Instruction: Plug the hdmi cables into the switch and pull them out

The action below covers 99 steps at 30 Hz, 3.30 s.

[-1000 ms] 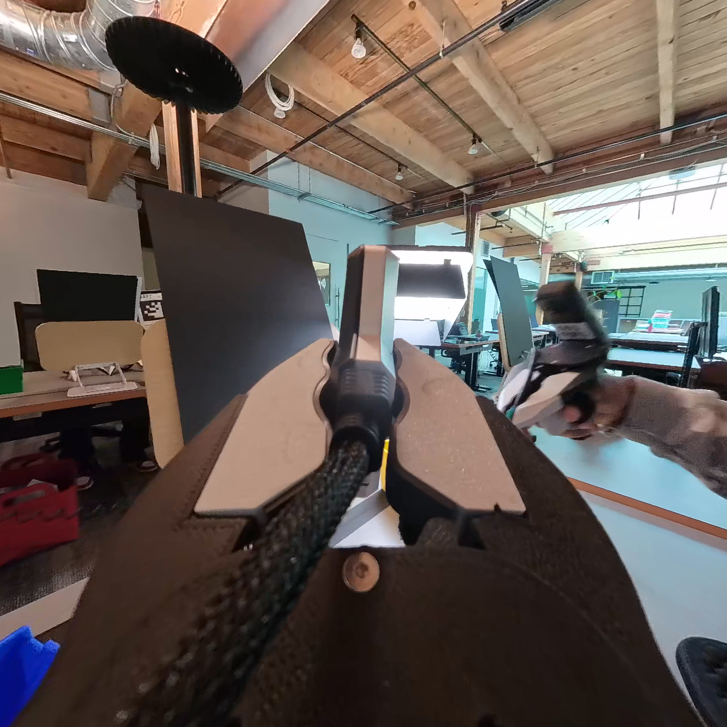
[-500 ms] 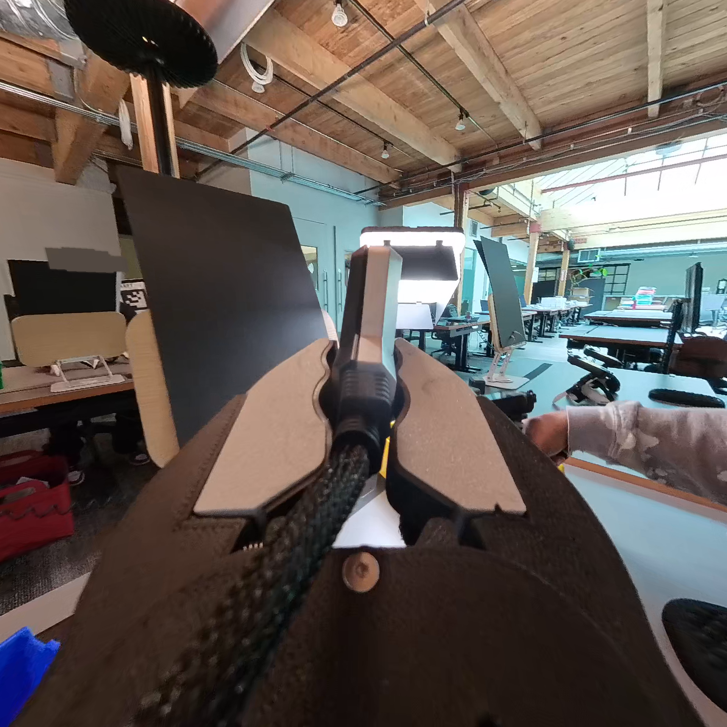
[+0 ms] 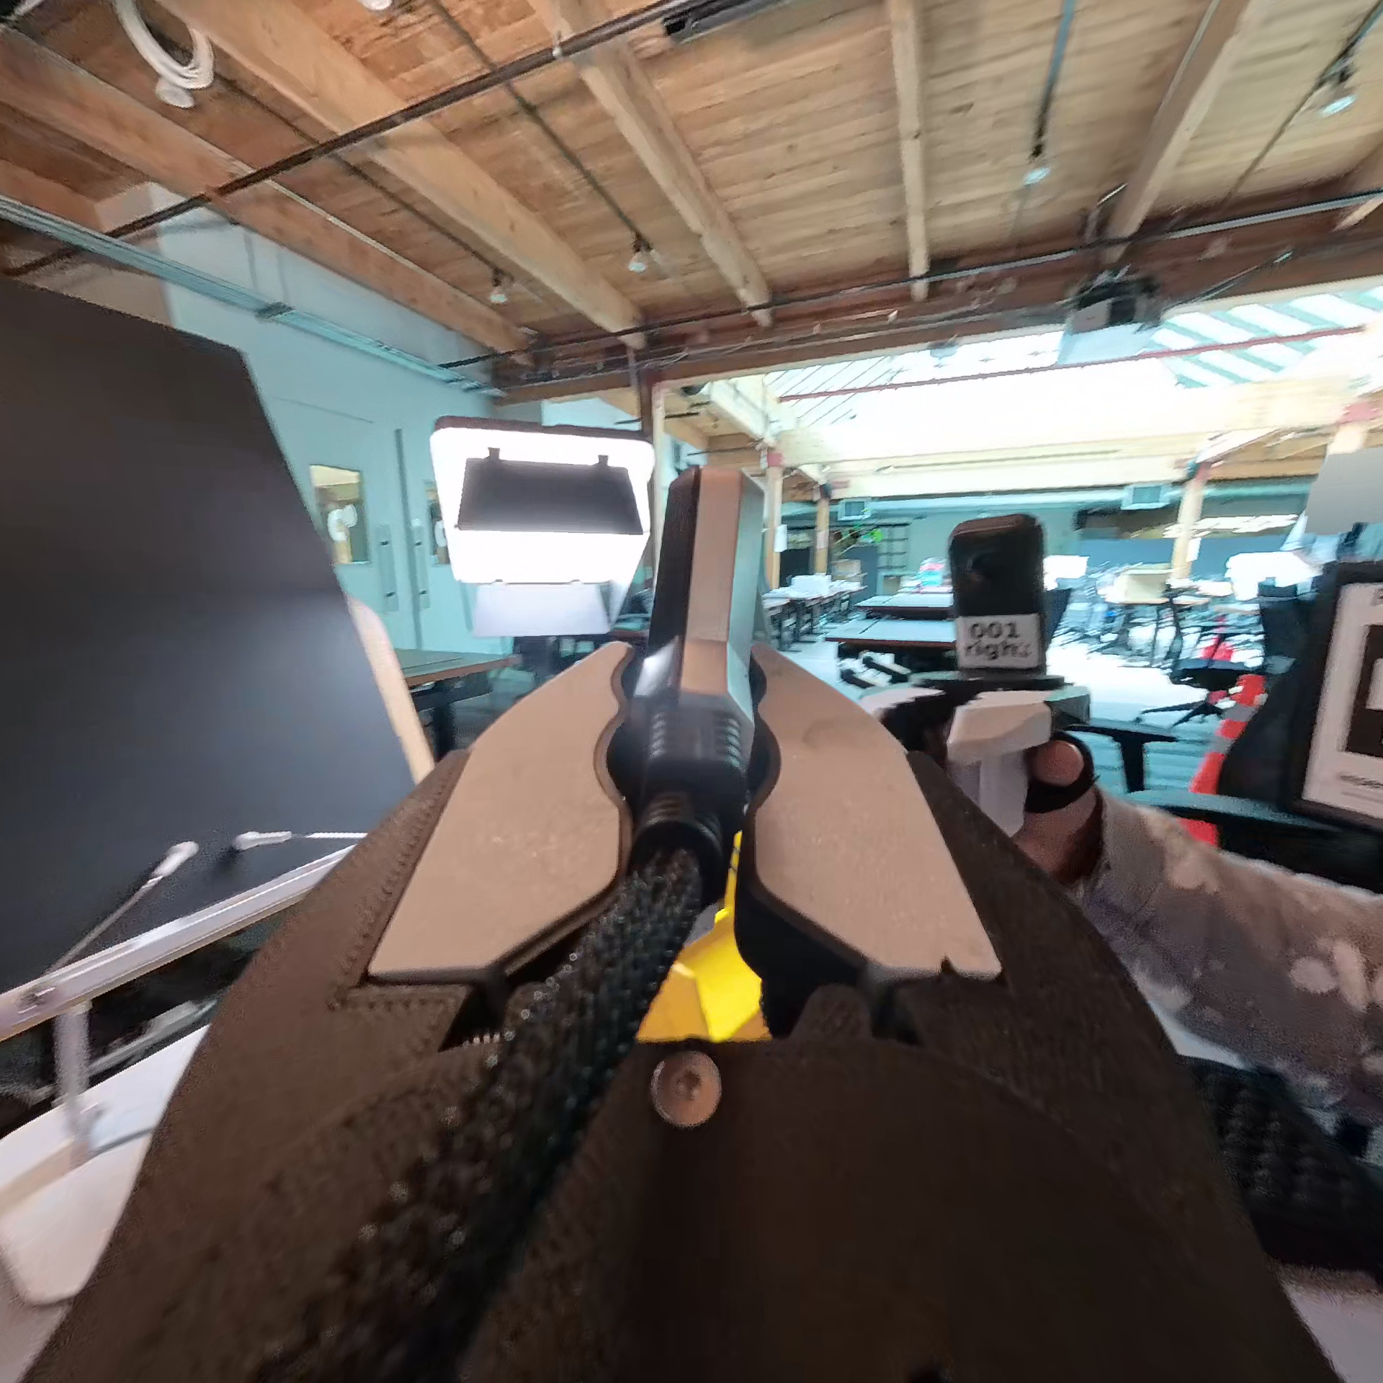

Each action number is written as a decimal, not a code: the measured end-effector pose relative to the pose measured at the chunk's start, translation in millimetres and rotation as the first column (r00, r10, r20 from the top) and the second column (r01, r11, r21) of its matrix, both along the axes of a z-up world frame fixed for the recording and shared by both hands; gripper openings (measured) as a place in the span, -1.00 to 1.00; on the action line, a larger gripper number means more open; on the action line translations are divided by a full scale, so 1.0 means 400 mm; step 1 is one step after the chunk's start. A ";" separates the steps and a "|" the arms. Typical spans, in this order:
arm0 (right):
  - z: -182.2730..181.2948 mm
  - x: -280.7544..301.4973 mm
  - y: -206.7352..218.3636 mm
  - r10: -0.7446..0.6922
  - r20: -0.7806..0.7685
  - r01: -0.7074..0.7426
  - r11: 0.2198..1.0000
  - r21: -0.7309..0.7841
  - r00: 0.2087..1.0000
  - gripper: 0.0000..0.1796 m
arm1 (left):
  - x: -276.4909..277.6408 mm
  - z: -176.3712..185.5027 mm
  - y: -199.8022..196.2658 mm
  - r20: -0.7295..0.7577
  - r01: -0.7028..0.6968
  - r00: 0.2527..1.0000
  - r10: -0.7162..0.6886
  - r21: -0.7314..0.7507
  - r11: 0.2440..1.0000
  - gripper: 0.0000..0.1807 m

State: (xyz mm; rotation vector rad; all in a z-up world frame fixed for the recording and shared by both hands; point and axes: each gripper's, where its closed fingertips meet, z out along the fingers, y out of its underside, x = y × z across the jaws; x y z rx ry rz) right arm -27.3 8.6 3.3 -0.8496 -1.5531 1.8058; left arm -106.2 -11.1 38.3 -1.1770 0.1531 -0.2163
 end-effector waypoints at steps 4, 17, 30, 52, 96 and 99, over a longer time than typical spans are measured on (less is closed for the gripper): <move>0.073 -0.012 -0.019 -0.068 -0.120 0.072 0.997 0.032 0.990 -0.75 | 0.055 -0.003 0.005 -0.020 0.104 0.994 -0.104 -0.009 0.995 -0.72; -0.027 0.016 -0.014 -0.074 0.160 -0.081 0.615 0.784 0.984 -0.65 | 0.178 -0.097 0.004 -0.243 0.313 0.895 -0.373 -0.253 0.915 -0.72; -0.012 0.015 -0.050 0.007 0.263 -0.204 0.651 0.731 0.965 -0.88 | 0.211 -0.060 -0.021 -0.261 0.371 0.881 -0.394 -0.134 0.919 -0.72; -0.054 0.014 0.015 -0.080 0.291 -0.206 0.530 0.822 0.953 -0.87 | 0.199 -0.067 -0.050 -0.264 0.369 0.870 -0.416 -0.208 0.906 -0.73; -0.597 -0.094 0.541 -0.294 0.096 -0.242 -0.512 0.825 0.951 -0.56 | -0.027 -0.025 -0.111 -0.073 0.225 0.969 -0.235 -0.116 0.967 -0.73; -0.533 -0.098 0.510 -0.291 0.058 -0.190 -0.449 0.873 0.955 -0.43 | -0.020 -0.034 -0.099 -0.077 0.228 0.968 -0.240 -0.136 0.964 -0.73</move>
